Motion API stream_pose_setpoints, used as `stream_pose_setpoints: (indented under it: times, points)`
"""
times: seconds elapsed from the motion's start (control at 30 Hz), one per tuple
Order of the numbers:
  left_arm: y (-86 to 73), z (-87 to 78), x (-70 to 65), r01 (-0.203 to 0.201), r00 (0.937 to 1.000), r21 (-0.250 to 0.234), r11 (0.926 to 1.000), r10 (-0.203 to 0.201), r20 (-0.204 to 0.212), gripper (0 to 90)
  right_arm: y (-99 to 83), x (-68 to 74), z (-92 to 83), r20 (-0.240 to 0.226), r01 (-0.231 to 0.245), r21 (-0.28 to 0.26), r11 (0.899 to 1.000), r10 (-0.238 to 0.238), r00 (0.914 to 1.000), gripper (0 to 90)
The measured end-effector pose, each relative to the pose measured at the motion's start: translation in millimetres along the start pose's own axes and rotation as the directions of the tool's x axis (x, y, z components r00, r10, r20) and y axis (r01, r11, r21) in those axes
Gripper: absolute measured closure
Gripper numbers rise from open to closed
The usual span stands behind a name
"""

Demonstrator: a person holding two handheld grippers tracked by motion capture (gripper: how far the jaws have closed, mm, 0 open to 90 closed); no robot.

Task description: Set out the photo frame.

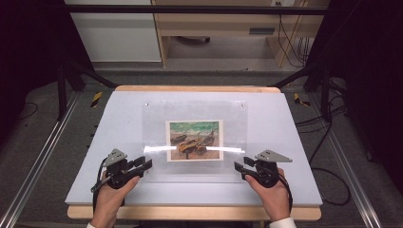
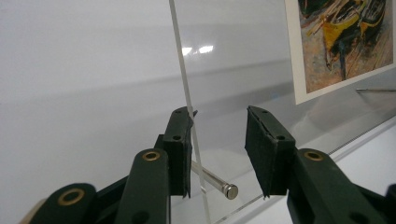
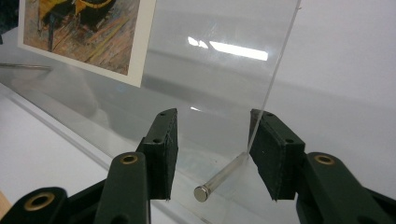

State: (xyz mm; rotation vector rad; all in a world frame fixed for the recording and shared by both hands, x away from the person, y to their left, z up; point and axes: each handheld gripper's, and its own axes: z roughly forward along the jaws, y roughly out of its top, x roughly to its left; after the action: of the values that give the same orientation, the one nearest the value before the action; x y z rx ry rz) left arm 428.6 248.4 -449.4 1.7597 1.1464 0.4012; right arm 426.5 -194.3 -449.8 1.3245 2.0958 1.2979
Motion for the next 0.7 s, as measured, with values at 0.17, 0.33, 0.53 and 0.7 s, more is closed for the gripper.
stream_pose_setpoints:
  times: [0.17, 0.33, 0.53, 0.7]
  points:
    - [-1.7, -2.1, -2.1, -0.008, 1.0000, 0.010, 0.9999, 0.008, -0.004, 62.6, -2.1, 1.5, -2.4, 0.009, 0.006, 0.005, 1.000, -0.006, 0.9999, 55.2]
    - [-2.9, -3.7, -2.9, -0.018, 0.9998, 0.017, 0.9997, 0.019, -0.009, 63.8, -3.4, 2.6, -3.9, 0.012, 0.009, 0.011, 1.000, -0.009, 0.9999, 56.8]
    - [-4.2, -5.3, -3.5, -0.029, 0.9995, 0.025, 0.9992, 0.030, -0.013, 65.2, -5.5, 4.0, -5.9, 0.019, 0.004, 0.017, 1.000, -0.004, 0.9998, 59.1]
    - [-6.1, -6.7, -6.2, -0.011, 0.9999, 0.041, 0.9991, 0.011, -0.002, 65.9, -7.4, 5.7, -7.4, 0.025, 0.004, 0.023, 1.000, -0.005, 0.9997, 60.2]
